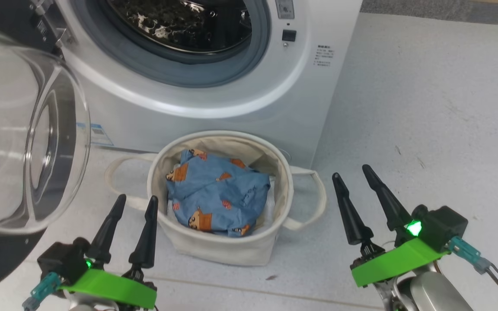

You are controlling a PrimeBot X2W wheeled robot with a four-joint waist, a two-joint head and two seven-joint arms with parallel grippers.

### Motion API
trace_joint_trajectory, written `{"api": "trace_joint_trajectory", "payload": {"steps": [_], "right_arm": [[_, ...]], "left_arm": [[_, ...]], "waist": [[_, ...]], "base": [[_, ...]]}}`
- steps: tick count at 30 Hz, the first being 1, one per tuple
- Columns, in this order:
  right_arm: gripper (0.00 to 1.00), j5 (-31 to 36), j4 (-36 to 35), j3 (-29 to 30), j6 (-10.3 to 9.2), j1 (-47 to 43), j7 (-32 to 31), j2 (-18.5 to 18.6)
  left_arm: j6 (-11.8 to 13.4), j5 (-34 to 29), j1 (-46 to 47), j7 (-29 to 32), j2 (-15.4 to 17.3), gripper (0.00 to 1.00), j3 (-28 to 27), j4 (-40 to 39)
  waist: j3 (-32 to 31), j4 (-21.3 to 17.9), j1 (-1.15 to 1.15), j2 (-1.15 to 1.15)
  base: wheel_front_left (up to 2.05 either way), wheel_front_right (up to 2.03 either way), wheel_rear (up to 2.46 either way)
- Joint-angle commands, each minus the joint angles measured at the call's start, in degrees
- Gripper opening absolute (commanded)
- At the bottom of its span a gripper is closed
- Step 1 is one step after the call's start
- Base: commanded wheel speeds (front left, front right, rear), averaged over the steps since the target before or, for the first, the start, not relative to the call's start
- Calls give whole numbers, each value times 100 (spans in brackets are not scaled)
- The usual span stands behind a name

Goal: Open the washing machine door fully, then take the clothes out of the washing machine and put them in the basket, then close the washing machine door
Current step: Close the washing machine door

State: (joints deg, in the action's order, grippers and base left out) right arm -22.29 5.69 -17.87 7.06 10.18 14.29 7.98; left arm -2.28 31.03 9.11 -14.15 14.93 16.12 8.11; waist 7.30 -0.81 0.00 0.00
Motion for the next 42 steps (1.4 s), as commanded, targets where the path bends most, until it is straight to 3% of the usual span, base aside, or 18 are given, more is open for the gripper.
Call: {"api": "trace_joint_trajectory", "payload": {"steps": [1, 20, 24, 30, 42], "right_arm": [[100, -33, -191, -110, 43, 117, 57, 29], [100, -35, -190, -109, 43, 85, 47, 55], [100, -31, -203, -114, 43, 86, 24, 73], [100, -61, -215, -205, 43, 98, -17, 114], [100, -197, -140, -450, 43, 48, -75, 212]], "left_arm": [[28, 12, 203, -14, 128, 100, -208, -146], [100, 198, 252, -35, 5, 100, -281, 16], [136, 129, 241, -48, 5, 100, -287, 50], [405, -65, 194, -71, -42, 100, -428, 166], [485, -157, -15, -81, -127, 100, -493, 315]], "waist": [[-7, 2, 0, 0], [-72, 181, 0, 0], [-104, 406, 0, 0], [-190, 867, 0, 0], [-562, 1884, 0, 0]], "base": [[-142, 142, 0], [-38, 38, 0], [0, 0, 0], [0, 0, 0], [0, 0, 0]]}}
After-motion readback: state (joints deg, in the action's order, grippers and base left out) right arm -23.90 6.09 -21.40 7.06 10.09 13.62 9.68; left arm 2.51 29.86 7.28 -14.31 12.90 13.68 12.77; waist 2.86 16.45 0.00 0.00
